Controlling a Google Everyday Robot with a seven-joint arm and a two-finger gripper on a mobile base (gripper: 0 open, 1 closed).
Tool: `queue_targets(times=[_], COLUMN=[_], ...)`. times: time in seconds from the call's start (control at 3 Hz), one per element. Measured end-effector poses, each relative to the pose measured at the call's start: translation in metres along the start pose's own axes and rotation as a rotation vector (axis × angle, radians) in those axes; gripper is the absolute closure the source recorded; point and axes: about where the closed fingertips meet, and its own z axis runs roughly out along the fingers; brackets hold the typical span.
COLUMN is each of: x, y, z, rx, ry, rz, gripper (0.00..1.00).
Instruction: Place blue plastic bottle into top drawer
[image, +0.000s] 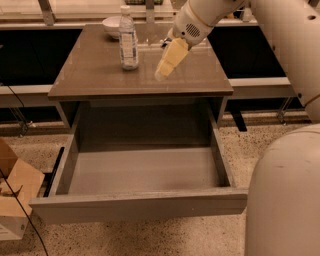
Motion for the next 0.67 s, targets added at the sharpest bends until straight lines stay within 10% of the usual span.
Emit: queue_targets(times=[0.67], x=[-0.008], y=[-0.053], z=[0.038], rx=[0.171], ry=[-0.060], rz=[0.081], gripper=[0.00])
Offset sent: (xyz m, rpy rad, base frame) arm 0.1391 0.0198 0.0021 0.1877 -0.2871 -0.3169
